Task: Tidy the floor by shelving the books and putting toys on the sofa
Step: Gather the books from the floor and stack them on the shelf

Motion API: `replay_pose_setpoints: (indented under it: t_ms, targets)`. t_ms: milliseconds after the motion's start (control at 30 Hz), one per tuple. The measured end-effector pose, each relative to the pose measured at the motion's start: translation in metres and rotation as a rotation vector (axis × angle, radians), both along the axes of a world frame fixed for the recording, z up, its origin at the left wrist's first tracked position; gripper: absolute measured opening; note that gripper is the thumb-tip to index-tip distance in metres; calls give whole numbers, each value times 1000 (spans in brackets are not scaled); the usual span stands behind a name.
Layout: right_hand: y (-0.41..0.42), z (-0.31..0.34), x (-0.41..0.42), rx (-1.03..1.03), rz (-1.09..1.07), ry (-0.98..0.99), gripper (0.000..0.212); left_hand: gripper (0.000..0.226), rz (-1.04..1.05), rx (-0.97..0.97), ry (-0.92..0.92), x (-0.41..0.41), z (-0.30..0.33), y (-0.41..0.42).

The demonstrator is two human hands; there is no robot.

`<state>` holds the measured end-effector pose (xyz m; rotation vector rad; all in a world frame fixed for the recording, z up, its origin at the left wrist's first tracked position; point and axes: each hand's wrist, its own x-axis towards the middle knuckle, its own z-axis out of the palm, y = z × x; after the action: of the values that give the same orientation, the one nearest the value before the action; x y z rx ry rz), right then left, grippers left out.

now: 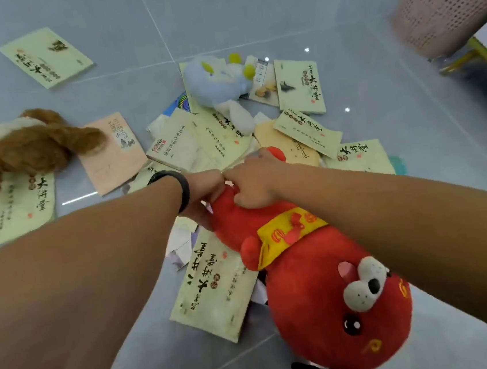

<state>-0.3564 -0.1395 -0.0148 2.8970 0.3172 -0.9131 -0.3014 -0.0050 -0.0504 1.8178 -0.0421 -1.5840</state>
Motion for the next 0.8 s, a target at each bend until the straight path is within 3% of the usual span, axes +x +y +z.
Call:
replay_pose_setpoints:
  t_ms: [100, 167, 233, 300, 367, 433, 533, 600, 667, 733, 800]
  targets:
    - [1, 27, -8, -44, 13, 136, 37, 45, 126, -131, 281, -32, 11, 11]
    - [-2, 21, -22, -132, -38, 482, 37, 56, 97, -241, 517, -65, 10, -4]
    - [-16, 6, -38, -351, -27, 775, 38, 57, -117, -301, 620, -98, 0, -35]
    - [-34, 4, -53, -466, -36, 811, 43, 50, -389, -236, 478, -110, -9, -62]
    - [-49, 5, -72, -409, -141, 888, 52, 50, -500, -79, 186, -93, -7, -67]
    - [-62, 2, -96, -323, -140, 843, 51, 52, -496, 18, -44, -67, 3, -53]
    - [-78, -19, -130, -269, -189, 780, 41, 53, -428, 58, -168, -41, 18, -28]
    - [-83, -33, -147, -250, -237, 690, 34, 40, -445, 124, -307, -43, 16, -18]
    - [-83, -42, -157, -269, -241, 629, 28, 23, -591, 222, -500, -54, 0, -15]
    - [-76, -46, -160, -247, -219, 502, 33, 31, -701, 294, -616, -73, -25, -13]
    - [-66, -47, -156, -148, -258, 393, 37, 44, -625, 327, -607, -95, -51, -3]
